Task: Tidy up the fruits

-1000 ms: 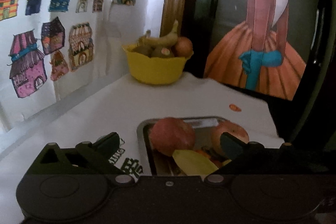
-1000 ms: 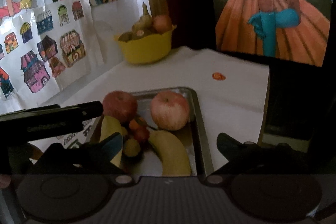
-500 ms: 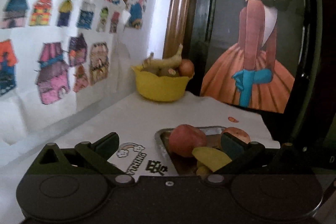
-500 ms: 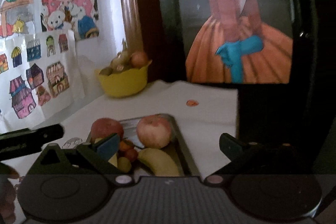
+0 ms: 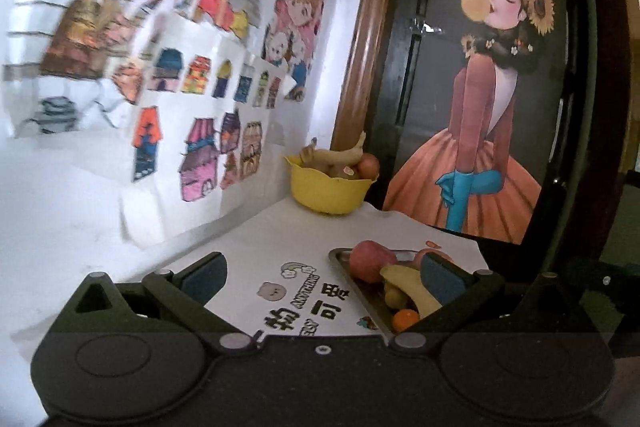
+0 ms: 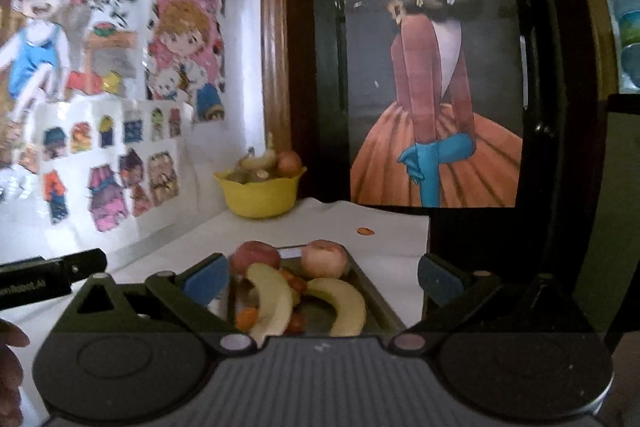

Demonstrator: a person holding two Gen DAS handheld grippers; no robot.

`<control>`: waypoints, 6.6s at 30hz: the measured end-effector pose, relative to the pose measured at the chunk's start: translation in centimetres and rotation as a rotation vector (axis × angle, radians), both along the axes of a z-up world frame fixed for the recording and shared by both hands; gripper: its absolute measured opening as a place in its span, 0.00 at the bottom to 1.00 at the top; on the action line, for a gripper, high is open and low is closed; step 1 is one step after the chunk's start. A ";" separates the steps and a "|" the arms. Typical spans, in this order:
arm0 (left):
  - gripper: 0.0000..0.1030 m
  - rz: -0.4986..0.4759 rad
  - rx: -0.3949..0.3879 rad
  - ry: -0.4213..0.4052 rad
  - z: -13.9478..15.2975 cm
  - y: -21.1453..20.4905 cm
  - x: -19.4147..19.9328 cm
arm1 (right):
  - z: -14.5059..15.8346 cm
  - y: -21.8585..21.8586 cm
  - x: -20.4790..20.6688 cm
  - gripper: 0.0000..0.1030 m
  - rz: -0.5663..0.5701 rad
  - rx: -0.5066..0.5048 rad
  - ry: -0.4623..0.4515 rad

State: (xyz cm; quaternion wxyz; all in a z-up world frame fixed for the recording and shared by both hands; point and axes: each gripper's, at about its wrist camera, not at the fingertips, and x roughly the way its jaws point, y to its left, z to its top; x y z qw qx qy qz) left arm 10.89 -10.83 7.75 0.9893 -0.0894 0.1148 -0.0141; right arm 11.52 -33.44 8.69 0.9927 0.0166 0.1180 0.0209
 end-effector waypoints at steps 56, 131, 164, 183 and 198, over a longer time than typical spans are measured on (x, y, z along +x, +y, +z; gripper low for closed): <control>0.99 0.006 0.070 -0.083 -8.4 5.8 -5.3 | -9.2 8.3 -8.1 1.00 -0.161 0.001 -0.107; 0.99 0.040 0.143 -0.008 -11.9 5.4 -7.1 | -13.6 8.6 -10.0 1.00 -0.142 0.037 -0.064; 0.99 0.035 0.151 -0.011 -11.9 5.2 -7.0 | -13.5 8.6 -10.0 1.00 -0.144 0.039 -0.066; 0.99 0.036 0.151 -0.010 -12.0 5.2 -7.0 | -13.6 8.8 -10.1 1.00 -0.145 0.040 -0.065; 0.99 0.051 0.137 0.022 -11.5 5.3 -6.9 | -13.6 8.9 -10.1 1.00 -0.144 0.040 -0.064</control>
